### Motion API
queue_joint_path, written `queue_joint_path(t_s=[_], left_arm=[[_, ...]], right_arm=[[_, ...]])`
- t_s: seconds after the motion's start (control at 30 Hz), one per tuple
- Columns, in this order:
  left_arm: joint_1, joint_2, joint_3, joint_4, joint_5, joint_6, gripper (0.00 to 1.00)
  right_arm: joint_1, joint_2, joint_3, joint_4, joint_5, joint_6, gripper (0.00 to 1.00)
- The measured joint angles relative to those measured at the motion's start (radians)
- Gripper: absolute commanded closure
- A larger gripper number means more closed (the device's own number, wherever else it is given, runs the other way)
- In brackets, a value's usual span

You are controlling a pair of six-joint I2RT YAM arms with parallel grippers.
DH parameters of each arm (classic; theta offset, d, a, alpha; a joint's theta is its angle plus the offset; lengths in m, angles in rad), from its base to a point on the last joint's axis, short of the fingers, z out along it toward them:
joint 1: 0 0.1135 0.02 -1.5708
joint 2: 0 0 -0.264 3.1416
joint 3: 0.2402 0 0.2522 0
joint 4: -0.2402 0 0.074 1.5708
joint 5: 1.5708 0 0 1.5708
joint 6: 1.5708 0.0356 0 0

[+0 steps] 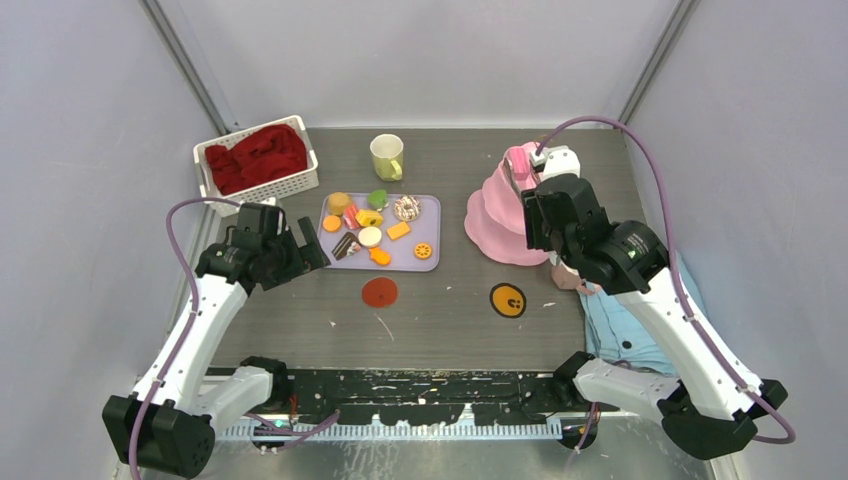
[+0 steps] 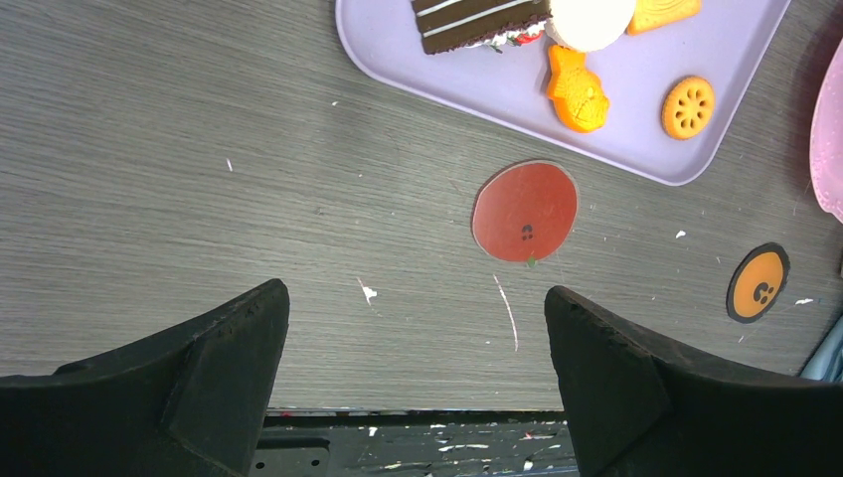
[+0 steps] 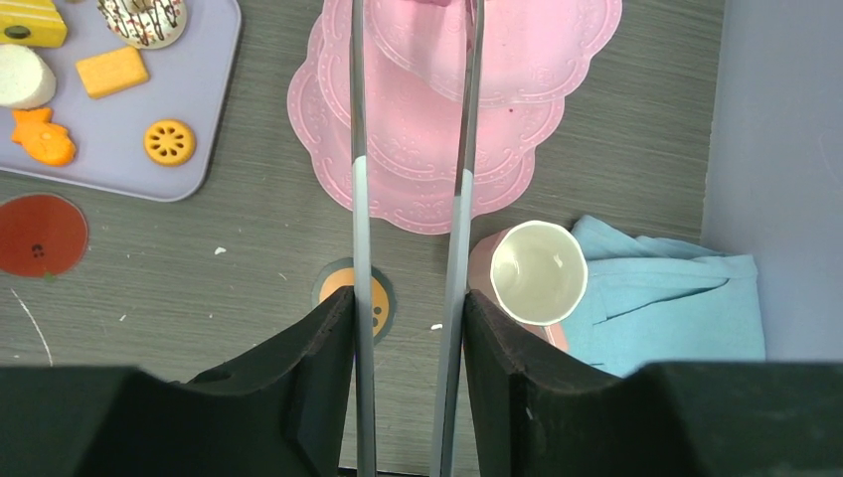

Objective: Serve the afternoon tea

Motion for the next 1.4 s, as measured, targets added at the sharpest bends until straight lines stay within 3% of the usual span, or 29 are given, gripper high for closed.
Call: queue_joint_path(t_s=[0.27,0.47,0.67,0.8,1.03,1.23,1.4], left_arm=[[0.000,0.000,0.000,0.000,0.000,-0.001,0.01],[0.000,0.000,0.000,0.000,0.000,-0.008,0.01],[0.000,0.000,0.000,0.000,-0.002,-0.018,0.01],[0.000,-0.002,0.000,-0.002,-0.010,-0.018,0.01],[0.000,-0.002,0.000,-0.008,-0.020,-0.021,0.01],[0.000,-0.002,0.000,-0.008,-0.027,-0.023,0.01],[0.000,0.005,-0.001,-0.008,-0.027,-0.023,0.01]], right_arm=[[0.000,-0.015,0.064,-0.045,-0.009,0.001,0.58],[0.000,-0.042,0.141,-0.078,-0.061,-0.005,0.74],[-0.002,-0.042,0.127,-0.067,-0.205,-0.025,0.91],[0.024,-0.014,0.052,-0.008,-0.327,-0.029,0.92],[0.209,0.100,-0.069,0.124,-0.346,-0.026,0.94],[0.214,0.185,-0.195,0.231,-0.341,-0.026,0.91],[0.214,0.238,-0.246,0.275,-0.337,-0.026,0.98]])
